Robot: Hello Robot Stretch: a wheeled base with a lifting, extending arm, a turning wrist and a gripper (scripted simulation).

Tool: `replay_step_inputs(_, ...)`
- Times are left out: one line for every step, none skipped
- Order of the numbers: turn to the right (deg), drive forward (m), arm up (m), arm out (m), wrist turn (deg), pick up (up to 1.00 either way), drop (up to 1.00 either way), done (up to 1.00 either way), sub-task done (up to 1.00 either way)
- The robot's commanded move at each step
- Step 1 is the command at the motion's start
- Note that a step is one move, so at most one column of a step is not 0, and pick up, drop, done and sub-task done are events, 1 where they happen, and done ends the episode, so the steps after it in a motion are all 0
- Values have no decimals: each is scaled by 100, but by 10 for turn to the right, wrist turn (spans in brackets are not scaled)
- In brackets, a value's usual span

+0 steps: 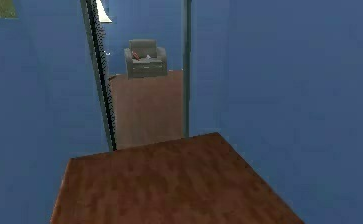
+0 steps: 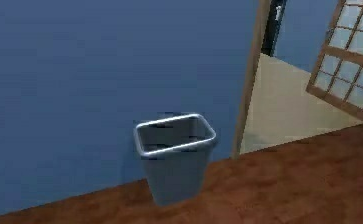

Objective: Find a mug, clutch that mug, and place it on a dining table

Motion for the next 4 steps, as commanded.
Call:
replay_step_inputs(-30, 0, 0, 0, 0, 0, 0, 0, 0)
replay_step_inputs(0, 100, 0, 0, 0, 0, 0, 0, 0)
replay_step_inputs(0, 100, 0, 0, 0, 0, 0, 0, 0)
replay_step_inputs(0, 30, 0, 0, 0, 0, 0, 0, 0)
